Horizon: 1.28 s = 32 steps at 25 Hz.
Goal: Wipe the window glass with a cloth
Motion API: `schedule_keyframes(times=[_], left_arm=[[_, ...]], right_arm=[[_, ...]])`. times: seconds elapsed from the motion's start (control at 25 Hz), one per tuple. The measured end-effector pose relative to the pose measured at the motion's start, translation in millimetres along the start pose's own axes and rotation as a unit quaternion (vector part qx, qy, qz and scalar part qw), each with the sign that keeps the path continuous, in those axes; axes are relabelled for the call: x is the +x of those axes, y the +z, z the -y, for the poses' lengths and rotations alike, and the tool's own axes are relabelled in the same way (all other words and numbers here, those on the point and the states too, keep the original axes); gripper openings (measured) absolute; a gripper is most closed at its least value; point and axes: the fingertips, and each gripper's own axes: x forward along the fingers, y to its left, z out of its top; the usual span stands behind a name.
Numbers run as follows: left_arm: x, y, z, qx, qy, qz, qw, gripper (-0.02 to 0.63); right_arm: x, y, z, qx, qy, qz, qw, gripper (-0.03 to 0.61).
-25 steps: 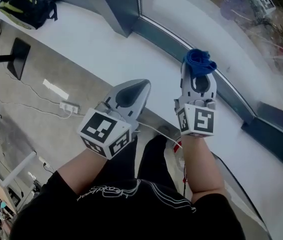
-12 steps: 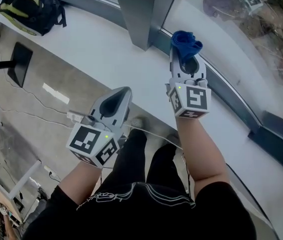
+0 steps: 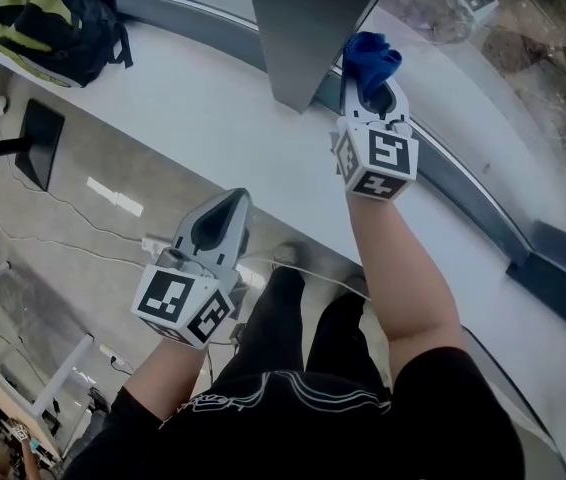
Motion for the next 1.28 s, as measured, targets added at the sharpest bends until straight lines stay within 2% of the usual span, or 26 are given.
schedule_keyframes(times=[0.12, 0.56, 1.0, 1.28], left_arm=[[2.0, 1.2, -2.0, 0.003, -0.002, -0.001, 1.0, 0.003], [14.1, -2.6, 4.2, 0.012, -0.009, -0.007, 0.9999, 0.003], [32.8, -7.6, 50.1, 0.025, -0.035, -0.009, 0.999, 0.003], [46.9, -23.5, 99.2, 0.036, -0.053, -0.018, 0.9978, 0.003]], right_arm=[[6.9, -5.9, 0.5, 0.015, -0.006, -0.005, 1.0, 0.094], [6.6, -4.0, 15.7, 0.012, -0.021, 0.003, 1.0, 0.094], [-34.5, -9.3, 61.6, 0.012, -0.041, 0.005, 0.999, 0.094], [-82.6, -10.2, 110.5, 0.011, -0.061, 0.012, 0.998, 0.094]])
